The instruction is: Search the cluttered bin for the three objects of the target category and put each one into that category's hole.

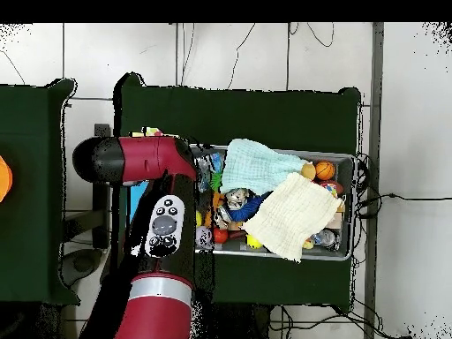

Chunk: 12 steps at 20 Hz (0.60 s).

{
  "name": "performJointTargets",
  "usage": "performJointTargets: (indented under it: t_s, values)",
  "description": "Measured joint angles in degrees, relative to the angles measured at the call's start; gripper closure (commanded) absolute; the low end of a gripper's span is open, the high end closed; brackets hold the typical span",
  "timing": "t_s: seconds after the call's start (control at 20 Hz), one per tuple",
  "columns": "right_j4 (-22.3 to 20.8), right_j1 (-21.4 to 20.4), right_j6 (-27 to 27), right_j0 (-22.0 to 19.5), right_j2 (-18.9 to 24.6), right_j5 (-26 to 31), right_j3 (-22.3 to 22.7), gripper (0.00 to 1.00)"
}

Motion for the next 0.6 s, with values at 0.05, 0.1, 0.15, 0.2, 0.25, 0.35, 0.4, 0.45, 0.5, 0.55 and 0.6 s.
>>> performJointTargets:
  t_s: [0.05,0.1,0.15,0.2,0.25,0.35,0.4,0.45,0.5,0.55,0.6]
  values:
    - [0.2,0.0,0.2,0.1,-0.1,0.0,0.1,1.00]
    - [0.3,0.0,0.2,0.1,-0.1,0.0,0.1,1.00]
    - [0.4,0.0,0.2,0.1,-0.1,0.0,0.1,1.00]
    - [0.5,0.0,0.2,0.0,-0.1,0.0,0.2,1.00]
    - [0.5,0.0,0.2,0.1,-0.1,0.0,0.2,1.00]
    - [0.5,-0.1,0.2,0.1,-0.1,-0.1,0.3,1.00]
    - [0.5,-0.1,0.2,0.1,-0.2,-0.1,0.5,1.00]
    - [0.5,-0.2,0.2,0.1,-0.2,-0.1,0.6,1.00]
    - [0.5,-0.3,0.2,0.1,-0.1,-0.2,0.8,1.00]
    - [0.5,-0.4,0.2,0.0,-0.1,-0.5,1.1,1.00]
    - [0.5,-0.5,0.2,0.0,-0.1,-0.7,1.3,1.00]
